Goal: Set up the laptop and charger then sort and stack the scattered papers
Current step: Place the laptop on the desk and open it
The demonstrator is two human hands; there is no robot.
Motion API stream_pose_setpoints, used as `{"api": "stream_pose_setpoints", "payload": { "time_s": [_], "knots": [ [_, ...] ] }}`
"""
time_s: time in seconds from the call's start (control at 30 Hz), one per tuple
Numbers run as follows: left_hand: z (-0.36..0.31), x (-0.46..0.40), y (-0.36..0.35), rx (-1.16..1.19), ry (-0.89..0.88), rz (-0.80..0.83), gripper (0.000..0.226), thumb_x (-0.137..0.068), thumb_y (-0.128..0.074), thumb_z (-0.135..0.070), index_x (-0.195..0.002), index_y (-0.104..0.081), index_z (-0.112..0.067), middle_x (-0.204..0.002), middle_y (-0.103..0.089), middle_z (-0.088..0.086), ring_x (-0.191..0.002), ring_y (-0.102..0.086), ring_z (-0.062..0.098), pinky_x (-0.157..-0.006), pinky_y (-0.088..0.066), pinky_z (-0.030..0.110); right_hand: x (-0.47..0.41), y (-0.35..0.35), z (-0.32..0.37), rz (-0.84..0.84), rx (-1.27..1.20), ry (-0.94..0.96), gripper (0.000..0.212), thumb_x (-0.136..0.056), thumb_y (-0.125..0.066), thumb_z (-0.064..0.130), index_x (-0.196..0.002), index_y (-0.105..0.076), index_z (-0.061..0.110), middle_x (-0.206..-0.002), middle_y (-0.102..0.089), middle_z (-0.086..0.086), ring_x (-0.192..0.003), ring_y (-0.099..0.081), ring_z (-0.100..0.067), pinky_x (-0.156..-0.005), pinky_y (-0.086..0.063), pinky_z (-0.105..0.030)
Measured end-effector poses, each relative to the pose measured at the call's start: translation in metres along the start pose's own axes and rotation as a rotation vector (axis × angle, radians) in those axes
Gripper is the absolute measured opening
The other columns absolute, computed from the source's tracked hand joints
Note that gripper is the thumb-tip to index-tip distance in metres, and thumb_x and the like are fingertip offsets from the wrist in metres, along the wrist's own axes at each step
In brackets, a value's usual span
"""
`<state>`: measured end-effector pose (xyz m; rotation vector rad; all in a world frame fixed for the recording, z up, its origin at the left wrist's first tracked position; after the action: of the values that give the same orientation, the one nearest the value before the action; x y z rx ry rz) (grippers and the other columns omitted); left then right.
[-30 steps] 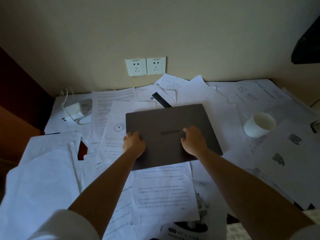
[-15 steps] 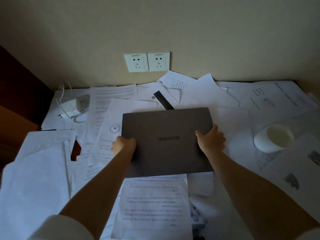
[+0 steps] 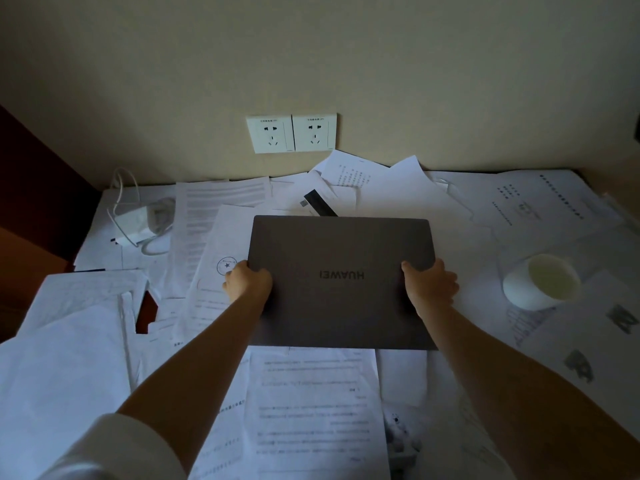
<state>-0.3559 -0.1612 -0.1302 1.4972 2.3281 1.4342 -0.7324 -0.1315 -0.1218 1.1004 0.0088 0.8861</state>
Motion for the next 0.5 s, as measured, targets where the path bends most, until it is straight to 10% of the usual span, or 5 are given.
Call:
{"api": "stream_pose_setpoints", "payload": {
  "time_s": [0.5],
  "knots": [
    [0.017, 0.004, -0.009, -0.070, 0.006, 0.002, 0.040, -0.080, -0.045, -0.009, -0.118, -0.058, -0.004, -0.117, -0.056, 0.021, -0.109, -0.050, 0.039, -0.089, -0.049, 0.047, 0.001, -0.002, -0.010, -0.031, 0.018, 0.073, 0.070, -0.087, -0.059, 0.045, -0.142, -0.034, 0.009, -0.137, -0.041, -0.020, -0.126, -0.038, -0.038, -0.101, -0.039, -0.051]
  ]
}}
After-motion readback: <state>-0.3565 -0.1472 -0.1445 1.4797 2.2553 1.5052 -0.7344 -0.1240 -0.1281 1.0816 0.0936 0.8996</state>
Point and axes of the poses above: each hand's wrist, its own x-axis away from the middle knuckle, its own y-axis out of the back of the hand, z = x × y, the point moved 8 cm from there along -x, towards the middle knuckle
